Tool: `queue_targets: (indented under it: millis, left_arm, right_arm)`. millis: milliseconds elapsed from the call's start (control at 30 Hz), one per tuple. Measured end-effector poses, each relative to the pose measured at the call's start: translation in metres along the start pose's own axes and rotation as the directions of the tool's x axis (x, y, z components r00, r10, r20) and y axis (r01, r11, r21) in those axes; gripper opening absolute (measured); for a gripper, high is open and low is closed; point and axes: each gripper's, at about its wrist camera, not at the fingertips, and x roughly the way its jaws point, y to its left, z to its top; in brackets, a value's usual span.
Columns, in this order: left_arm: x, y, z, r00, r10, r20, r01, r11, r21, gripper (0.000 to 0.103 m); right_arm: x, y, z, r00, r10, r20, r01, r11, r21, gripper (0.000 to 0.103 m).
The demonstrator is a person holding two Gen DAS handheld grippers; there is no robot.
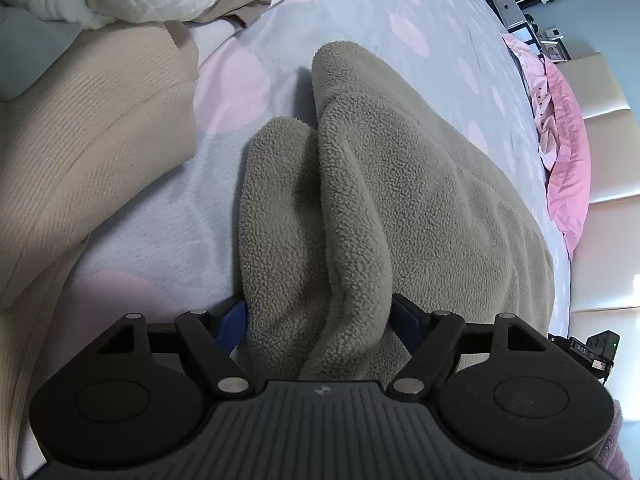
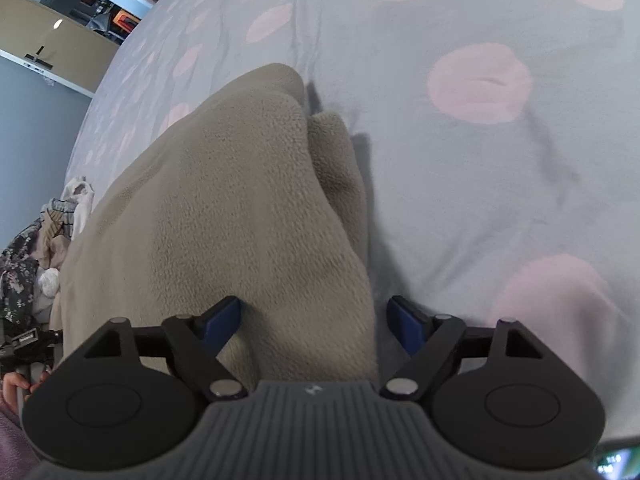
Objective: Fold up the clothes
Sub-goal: 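Grasp the fleece bundle end with both tools and lift it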
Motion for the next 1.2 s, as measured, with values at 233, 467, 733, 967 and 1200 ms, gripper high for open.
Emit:
queue_targets:
  millis: [233,467,733,967,1200]
  left_arm:
    - [0.003,0.004,0.001,1.000,-0.018,0.002,0.018,1.000,-0.017,0.071]
    - [0.000,-0.001,-0.003,1.000,-0.002,0.029,0.003,1.000,-0.018,0.063]
    - [-0.007,0.003,-0.009,0.999,-0.002,0.054,0.004,1.000,-0.023,0.061]
    - [-0.005,0.004,-0.007,0.999,-0.003,0.049,0.004,1.000,-0.022,0.062]
    - [-0.015,-0.008,-0.013,0.995,0.027,0.092,-0.029,0.999,0.026,0.048]
  right_arm:
    - [0.016,-0.002,0.006,0.998,0.068,0.001,-0.068,0.998,0.015,0.081]
    - [0.016,0.012,0.004,0.997,0.071,0.038,-0.072,0.997,0.018,0.064]
    - [0.006,-0.001,0.015,0.988,0.154,-0.008,-0.154,0.987,0.045,0.084]
    - [0.031,0.010,0.022,0.991,0.116,-0.062,-0.115,0.993,0.020,0.092]
    - [0.019,0.048,0.020,0.997,0.079,0.004,-0.078,0.989,-0.129,0.051]
